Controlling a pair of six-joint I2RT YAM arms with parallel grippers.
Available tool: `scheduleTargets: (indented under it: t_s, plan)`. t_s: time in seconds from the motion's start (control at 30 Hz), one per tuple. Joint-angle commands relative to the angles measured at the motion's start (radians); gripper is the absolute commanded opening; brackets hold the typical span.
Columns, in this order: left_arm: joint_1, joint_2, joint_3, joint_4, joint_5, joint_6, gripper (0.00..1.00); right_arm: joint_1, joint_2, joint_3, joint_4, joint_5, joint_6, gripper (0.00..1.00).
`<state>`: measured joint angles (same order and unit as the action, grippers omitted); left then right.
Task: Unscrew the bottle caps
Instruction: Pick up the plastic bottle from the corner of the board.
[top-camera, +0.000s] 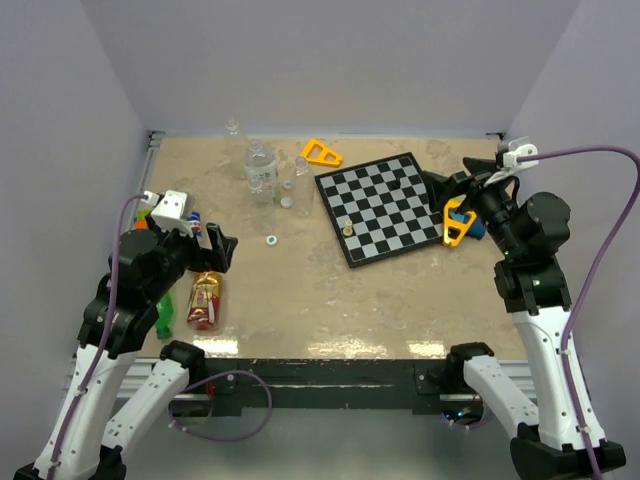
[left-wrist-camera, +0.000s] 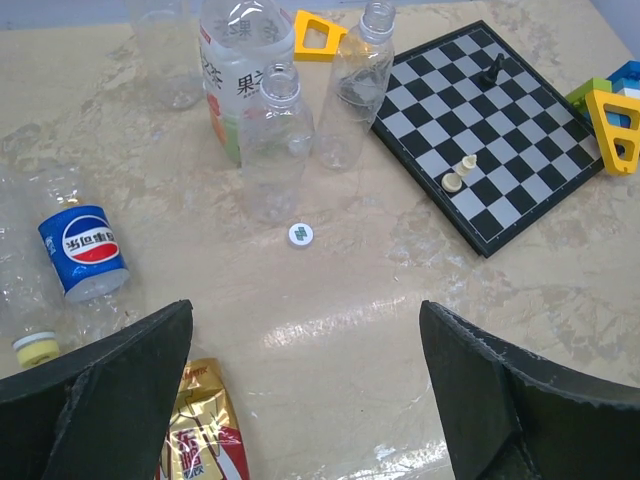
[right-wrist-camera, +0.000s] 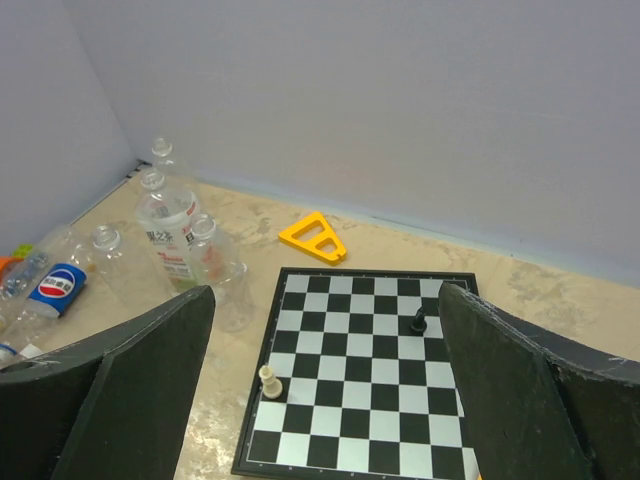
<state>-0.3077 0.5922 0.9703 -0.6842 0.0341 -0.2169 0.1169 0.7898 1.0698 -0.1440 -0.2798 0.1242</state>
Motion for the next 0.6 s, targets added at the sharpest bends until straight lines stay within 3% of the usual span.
scheduleTargets:
  t_s: [0.0,0.37,0.43,0.57]
  plan:
    - [0.005,0.0,-0.007,0.028,-0.017,0.004,1.0,-0.003,-0.018,-0.007,0.038,-0.001,0.006,0.98]
    - [0.005,0.004,-0.025,0.049,-0.091,-0.007,1.0,-0.003,-0.015,-0.01,0.037,-0.045,-0.017,0.98]
    - [0.005,0.017,-0.038,0.067,-0.132,-0.018,1.0,-0.003,-0.015,-0.028,0.043,-0.103,-0.082,0.98]
    - [0.007,0.099,-0.059,0.098,-0.204,-0.036,1.0,-0.005,-0.006,-0.094,-0.015,-0.353,-0.429,0.98]
